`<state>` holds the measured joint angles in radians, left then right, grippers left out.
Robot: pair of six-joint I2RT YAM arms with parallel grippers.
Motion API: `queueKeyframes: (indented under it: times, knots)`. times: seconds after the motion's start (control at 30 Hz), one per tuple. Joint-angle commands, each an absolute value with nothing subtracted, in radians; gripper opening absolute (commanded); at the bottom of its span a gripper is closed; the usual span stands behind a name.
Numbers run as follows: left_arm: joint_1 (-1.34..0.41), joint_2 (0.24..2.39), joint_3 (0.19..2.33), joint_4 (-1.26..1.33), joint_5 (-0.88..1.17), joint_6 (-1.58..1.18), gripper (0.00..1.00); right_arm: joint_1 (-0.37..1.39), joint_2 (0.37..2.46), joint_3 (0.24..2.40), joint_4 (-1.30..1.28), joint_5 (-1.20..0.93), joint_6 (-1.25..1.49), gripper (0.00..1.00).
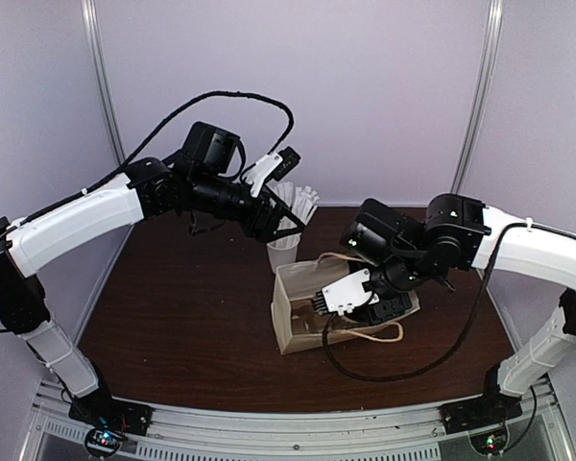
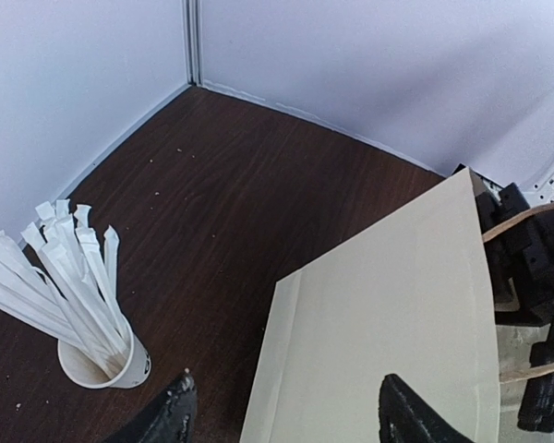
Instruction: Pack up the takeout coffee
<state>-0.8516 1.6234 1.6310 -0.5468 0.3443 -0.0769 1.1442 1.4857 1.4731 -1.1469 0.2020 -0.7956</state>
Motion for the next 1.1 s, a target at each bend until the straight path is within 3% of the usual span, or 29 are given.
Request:
queueKeyframes:
  times: [0.0, 0.6, 0.77, 1.07]
  knots:
    - [-0.841, 1.631, 1.660, -0.519, 0.368, -0.059, 0.68, 1.150, 1.390, 1.401, -1.144, 0.198, -0.784, 0.46]
    - [-0.803, 1.620, 1.577, -0.448, 0.425, -0.068, 0.68, 1.183, 1.171, 1.062, -0.770, 0.258, -1.015, 0.47]
    - [-0.792, 1.621, 1.571, -0.451, 0.441, -0.068, 0.68, 1.227, 1.090, 1.011, -0.796, 0.225, -1.010, 0.47]
    - [-0.778, 1.647, 1.574, -0.442, 0.482, -0.081, 0.68, 1.228, 1.117, 0.968, -0.649, 0.299, -1.052, 0.50]
